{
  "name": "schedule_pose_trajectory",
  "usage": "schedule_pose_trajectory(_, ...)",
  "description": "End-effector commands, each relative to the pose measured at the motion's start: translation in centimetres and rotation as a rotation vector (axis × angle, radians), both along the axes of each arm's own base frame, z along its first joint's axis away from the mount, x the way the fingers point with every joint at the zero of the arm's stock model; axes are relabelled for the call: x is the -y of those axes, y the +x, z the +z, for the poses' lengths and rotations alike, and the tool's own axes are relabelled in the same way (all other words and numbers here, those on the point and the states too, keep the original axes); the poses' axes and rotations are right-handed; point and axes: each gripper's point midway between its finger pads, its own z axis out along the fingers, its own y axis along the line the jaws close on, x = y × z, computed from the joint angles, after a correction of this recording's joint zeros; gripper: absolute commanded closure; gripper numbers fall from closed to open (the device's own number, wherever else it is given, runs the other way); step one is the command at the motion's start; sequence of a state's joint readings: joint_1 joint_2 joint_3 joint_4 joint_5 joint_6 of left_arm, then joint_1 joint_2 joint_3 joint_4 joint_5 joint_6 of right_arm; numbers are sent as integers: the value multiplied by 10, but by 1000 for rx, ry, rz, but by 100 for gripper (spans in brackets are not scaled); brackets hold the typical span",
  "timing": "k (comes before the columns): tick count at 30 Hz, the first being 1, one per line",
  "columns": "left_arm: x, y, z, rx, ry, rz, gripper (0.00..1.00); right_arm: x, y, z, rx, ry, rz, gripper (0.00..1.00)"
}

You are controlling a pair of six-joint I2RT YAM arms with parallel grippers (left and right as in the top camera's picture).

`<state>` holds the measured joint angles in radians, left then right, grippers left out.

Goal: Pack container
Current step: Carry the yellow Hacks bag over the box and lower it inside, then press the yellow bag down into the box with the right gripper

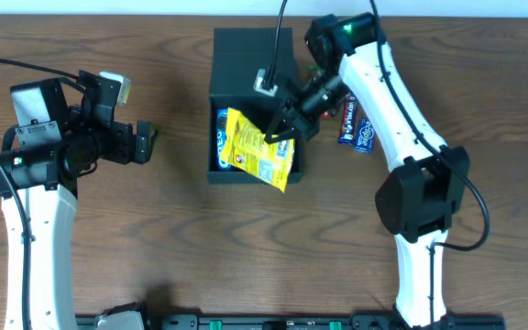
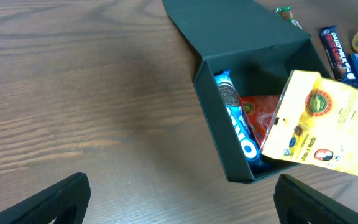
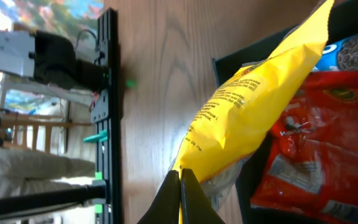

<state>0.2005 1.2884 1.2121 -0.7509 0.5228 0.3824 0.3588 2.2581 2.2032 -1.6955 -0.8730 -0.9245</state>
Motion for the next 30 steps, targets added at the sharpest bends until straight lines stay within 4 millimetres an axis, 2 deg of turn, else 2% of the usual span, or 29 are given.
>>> schedule_pose_trajectory(1, -2, 0, 4, 20, 16, -3, 5, -4, 0, -10, 38, 64, 71, 99)
schedule_pose_trajectory(12, -2, -1, 4, 15, 15, -3, 5, -9, 12, -39, 32, 63, 77, 99)
schedule_pose_trajectory(22, -1, -1, 4, 15, 12, -6, 5, -10, 24, -44, 115, 75, 95, 99)
schedule_pose_trajectory(30, -1, -1, 4, 16, 13, -6, 5, -1, 42, -56, 171, -3, 63, 99)
